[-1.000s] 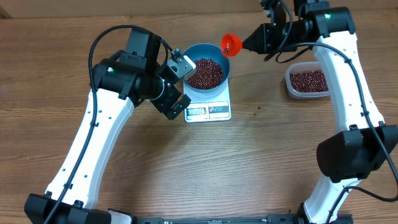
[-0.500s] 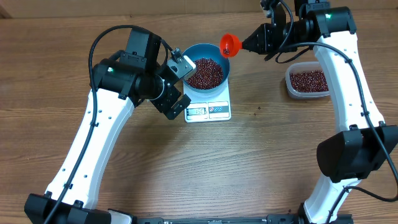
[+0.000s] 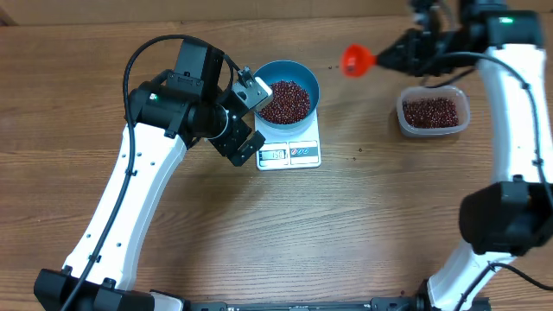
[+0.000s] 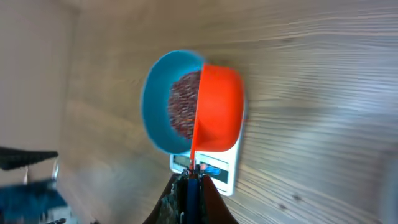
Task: Scoop item into bowl and weigh 150g on scale
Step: 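Carry the red cup right and lower it into the bean tub, then set the red cup down in the tub and open the right gripper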
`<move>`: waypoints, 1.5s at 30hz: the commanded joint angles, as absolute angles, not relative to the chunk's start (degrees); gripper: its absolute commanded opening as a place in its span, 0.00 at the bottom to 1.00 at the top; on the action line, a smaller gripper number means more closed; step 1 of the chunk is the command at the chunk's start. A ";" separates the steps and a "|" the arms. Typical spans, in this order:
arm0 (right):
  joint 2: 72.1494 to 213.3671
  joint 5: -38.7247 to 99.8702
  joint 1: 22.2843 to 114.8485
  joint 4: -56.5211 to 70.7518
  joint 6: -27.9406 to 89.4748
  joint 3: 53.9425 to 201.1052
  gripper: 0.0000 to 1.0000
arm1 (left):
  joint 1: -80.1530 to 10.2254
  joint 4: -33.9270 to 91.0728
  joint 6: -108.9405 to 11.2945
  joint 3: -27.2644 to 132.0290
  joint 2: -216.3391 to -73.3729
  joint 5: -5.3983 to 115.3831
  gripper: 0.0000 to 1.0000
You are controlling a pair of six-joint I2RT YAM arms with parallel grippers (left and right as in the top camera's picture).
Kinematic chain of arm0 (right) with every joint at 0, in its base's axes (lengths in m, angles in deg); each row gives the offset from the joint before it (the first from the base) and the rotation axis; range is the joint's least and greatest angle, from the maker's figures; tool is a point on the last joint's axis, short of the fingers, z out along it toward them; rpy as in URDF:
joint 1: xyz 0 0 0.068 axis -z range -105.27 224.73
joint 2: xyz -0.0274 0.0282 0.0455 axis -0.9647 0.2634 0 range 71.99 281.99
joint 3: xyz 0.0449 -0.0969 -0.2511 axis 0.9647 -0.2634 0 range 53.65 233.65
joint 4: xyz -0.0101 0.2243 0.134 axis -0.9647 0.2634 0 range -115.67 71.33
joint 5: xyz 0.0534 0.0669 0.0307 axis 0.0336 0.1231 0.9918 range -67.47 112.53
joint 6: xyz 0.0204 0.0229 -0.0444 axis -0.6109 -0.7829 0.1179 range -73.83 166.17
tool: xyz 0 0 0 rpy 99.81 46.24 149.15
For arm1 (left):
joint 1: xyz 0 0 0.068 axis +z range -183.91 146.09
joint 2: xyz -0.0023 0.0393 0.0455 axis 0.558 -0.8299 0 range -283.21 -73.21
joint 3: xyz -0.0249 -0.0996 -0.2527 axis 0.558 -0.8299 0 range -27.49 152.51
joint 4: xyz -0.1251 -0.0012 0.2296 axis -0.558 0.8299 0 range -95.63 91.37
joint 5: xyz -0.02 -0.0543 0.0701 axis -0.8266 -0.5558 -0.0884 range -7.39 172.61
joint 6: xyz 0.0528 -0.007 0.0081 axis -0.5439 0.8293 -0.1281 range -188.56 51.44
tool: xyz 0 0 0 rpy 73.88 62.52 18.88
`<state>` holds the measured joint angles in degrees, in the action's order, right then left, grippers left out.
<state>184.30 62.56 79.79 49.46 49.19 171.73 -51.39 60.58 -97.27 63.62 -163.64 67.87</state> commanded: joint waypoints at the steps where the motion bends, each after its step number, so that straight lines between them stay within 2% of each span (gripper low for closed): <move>1: 180.52 61.88 84.49 50.56 49.61 173.39 0.04 | -51.19 60.52 -98.14 63.29 -163.97 67.80 1.00; 6: 180.52 48.09 89.58 53.81 49.26 173.35 0.04 | -51.19 60.52 -98.14 63.29 -163.97 67.80 1.00; 11: 180.52 31.50 89.32 56.94 47.07 173.35 0.04 | -51.19 60.52 -98.14 63.31 -163.97 67.80 1.00; 15: 180.54 19.87 86.87 57.92 43.99 173.24 0.04 | -51.19 60.52 -98.14 63.29 -163.97 67.80 1.00; 21: 180.54 9.01 80.49 59.39 42.77 172.84 0.04 | -51.19 60.52 -98.14 63.29 -163.97 67.82 1.00; 27: 181.94 -3.16 74.63 62.01 36.80 172.84 0.04 | -51.19 60.52 -98.14 63.29 -163.97 67.80 0.99; 36: 183.14 -0.78 73.52 61.13 35.71 172.84 0.04 | -51.19 60.52 -98.14 63.29 -163.97 67.82 0.99; 45: 183.16 25.51 80.93 59.65 44.58 172.69 0.04 | -51.19 60.52 -98.14 63.29 -163.97 67.82 0.99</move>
